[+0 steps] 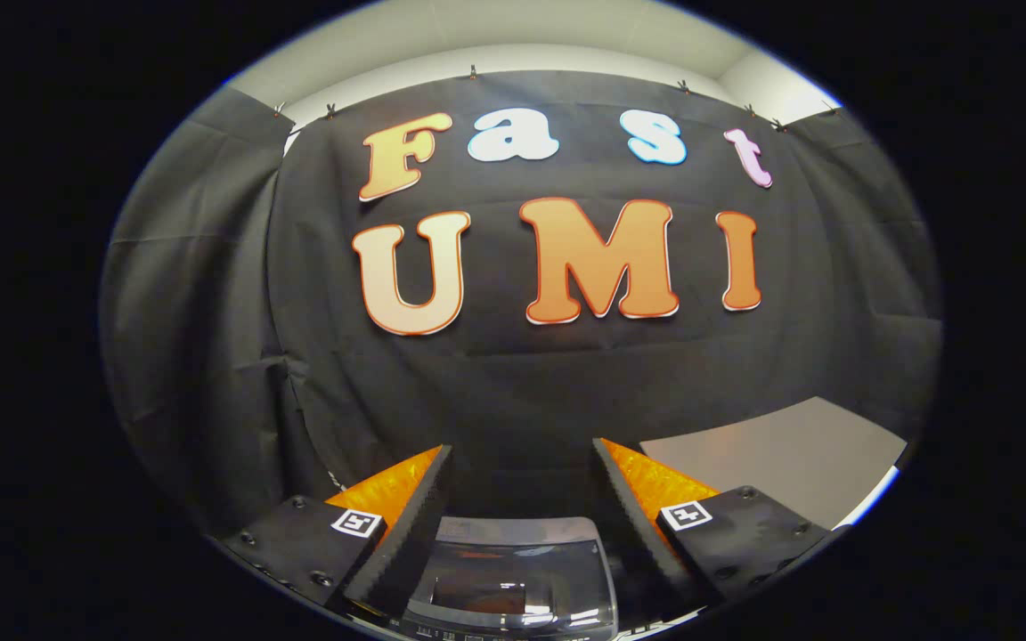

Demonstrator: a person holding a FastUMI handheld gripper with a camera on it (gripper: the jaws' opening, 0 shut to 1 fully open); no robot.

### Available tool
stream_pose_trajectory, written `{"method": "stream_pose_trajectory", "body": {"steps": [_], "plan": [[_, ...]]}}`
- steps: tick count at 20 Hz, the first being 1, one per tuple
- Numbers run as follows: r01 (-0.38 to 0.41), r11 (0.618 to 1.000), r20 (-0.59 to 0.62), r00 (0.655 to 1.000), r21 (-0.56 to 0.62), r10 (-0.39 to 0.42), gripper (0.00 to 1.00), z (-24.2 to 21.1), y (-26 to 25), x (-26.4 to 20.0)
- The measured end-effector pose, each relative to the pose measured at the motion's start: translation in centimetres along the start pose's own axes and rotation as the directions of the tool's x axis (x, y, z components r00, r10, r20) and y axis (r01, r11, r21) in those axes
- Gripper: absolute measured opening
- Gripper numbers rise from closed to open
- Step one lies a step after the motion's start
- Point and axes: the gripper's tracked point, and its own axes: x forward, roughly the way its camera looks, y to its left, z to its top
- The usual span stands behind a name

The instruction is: Put the clothes into the washing machine and then close the washing machine lid.

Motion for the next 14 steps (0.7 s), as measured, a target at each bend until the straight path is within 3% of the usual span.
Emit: {"method": "stream_pose_trajectory", "body": {"steps": [14], "plan": [[0.077,0.997,0.157,0.985,-0.008,-0.075,0.98,9.2,-7.3,-11.4]]}}
